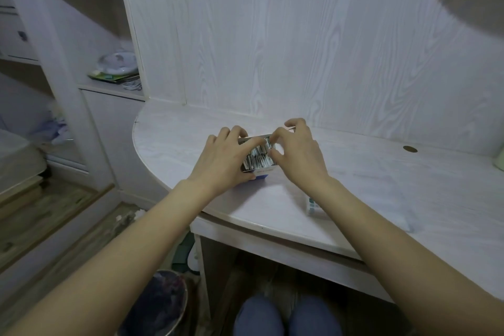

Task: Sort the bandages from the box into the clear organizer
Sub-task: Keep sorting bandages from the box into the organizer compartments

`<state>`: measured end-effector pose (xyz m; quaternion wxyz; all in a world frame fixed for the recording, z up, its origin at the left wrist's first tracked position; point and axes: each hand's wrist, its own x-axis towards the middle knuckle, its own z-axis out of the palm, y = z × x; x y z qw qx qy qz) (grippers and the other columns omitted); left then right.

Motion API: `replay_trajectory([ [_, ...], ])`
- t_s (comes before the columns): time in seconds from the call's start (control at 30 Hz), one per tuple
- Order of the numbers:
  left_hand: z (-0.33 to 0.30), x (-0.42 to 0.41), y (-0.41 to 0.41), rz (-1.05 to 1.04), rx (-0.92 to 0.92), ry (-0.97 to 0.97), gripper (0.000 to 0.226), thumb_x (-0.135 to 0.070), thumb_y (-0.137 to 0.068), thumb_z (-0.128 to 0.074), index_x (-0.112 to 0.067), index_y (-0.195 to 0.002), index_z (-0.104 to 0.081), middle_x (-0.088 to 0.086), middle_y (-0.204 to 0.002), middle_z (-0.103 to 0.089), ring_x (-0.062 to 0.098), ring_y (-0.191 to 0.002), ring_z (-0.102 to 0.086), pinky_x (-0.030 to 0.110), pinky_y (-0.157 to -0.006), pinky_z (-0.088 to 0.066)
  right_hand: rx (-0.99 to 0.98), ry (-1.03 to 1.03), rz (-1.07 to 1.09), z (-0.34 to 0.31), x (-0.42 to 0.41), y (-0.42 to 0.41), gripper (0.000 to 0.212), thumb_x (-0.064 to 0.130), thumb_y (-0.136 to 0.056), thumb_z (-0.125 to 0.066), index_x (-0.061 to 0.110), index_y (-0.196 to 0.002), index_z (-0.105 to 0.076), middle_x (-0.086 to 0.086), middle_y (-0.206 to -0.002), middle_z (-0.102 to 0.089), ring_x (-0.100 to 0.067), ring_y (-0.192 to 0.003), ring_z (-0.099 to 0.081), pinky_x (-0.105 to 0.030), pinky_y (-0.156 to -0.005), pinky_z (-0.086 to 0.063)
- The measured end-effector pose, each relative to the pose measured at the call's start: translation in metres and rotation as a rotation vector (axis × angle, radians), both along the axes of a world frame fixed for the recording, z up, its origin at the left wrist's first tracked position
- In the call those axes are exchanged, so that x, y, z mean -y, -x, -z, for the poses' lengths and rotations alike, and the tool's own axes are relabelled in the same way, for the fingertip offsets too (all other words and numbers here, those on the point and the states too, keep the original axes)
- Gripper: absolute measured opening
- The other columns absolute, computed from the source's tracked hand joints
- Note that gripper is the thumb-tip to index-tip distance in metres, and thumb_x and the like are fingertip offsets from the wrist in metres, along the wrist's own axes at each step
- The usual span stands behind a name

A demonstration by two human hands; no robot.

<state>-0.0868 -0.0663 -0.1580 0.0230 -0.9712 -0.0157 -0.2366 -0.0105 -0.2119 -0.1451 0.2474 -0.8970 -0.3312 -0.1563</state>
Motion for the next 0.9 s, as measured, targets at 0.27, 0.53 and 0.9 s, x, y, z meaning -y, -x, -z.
replay_trajectory([
  [0.27, 0.001, 0.002, 0.000, -0.017, -0.018, 0.010, 0.059, -0.049, -0.074, -0.070, -0.027, -0.126, -0.050, 0.003, -0.125, -0.040, 0.025, -0.109, -0.038, 0.034, -0.083, -0.033, 0.205, 0.111, 0.157, 0.004, -0.014, 0.018, 0.019, 0.009, -0.089, -0.049, 0.010, -0.098, -0.066, -0.006, -0.151, -0.028, -0.020, -0.131, -0.036, -0.036, -0.093, -0.029],
  [0.53, 0.002, -0.005, -0.002, 0.086, 0.027, 0.162, 0.052, -0.039, -0.064, -0.077, -0.015, -0.107, -0.058, 0.006, -0.113, -0.047, 0.023, -0.096, -0.039, 0.037, -0.081, -0.042, 0.047, 0.030, 0.165, 0.008, -0.022, 0.010, 0.021, 0.025, -0.093, -0.052, 0.016, -0.099, -0.070, -0.002, -0.153, -0.024, -0.018, -0.135, -0.030, -0.036, -0.095, -0.033],
  [0.9, -0.001, -0.005, -0.003, 0.062, 0.031, 0.172, 0.051, -0.041, -0.064, -0.078, -0.012, -0.101, -0.058, 0.006, -0.111, -0.048, 0.023, -0.095, -0.040, 0.032, -0.078, -0.039, -0.029, -0.104, 0.114, -0.001, -0.025, 0.000, 0.014, 0.019, -0.088, -0.054, 0.011, -0.084, -0.065, -0.002, -0.135, -0.046, -0.021, -0.124, -0.039, -0.037, -0.098, -0.030],
])
